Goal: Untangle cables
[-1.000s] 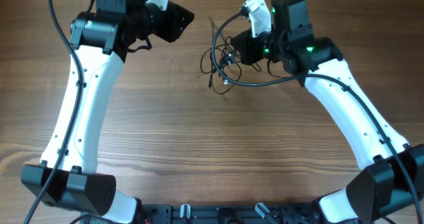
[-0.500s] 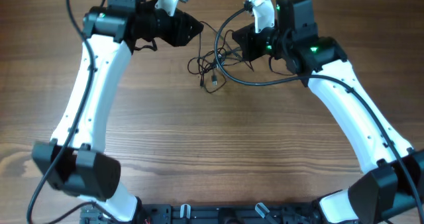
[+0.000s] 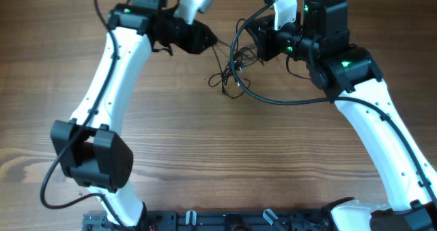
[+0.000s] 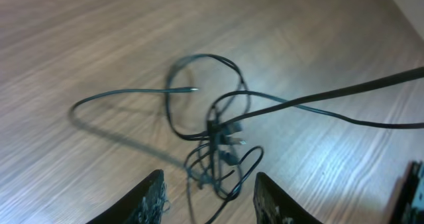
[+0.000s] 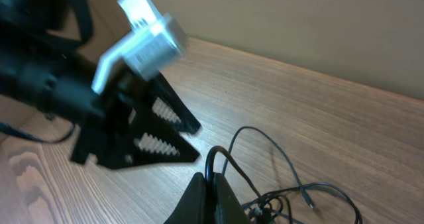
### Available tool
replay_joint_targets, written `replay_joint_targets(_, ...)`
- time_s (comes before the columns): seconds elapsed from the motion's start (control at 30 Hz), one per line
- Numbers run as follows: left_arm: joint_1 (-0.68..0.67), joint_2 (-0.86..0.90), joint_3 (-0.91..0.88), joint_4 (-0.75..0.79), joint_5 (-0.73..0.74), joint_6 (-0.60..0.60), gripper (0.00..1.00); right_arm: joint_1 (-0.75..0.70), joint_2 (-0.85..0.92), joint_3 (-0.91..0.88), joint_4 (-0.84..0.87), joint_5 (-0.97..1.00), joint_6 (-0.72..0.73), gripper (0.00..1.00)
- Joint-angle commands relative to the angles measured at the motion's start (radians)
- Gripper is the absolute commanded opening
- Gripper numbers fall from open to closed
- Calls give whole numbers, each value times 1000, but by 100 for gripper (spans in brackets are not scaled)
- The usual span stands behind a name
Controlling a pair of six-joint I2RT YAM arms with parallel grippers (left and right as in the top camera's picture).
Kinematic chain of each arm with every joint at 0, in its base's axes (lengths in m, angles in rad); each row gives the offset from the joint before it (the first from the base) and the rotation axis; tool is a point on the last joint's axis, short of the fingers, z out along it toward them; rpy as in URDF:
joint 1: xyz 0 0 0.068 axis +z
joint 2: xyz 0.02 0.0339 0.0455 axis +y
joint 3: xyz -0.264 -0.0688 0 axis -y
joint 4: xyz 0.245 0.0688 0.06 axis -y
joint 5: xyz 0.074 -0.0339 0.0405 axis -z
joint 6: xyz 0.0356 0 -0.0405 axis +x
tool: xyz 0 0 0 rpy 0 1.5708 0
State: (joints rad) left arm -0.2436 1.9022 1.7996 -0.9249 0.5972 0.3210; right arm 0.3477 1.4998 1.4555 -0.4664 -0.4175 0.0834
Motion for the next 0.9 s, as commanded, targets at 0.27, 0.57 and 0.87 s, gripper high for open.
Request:
replay_joint_targets(0.27,-122,111,-7,-11,27,70,43,-22,-31,32,8,44,23,4)
replay_joint_targets(0.57,-127,140,-7,12,27,92,39,-35,-55,32,-3,14,24,4)
replay_joint_targets(0.87,-125,140,-9,37,21,126,48,-35,-63,32,9,-35,50,4)
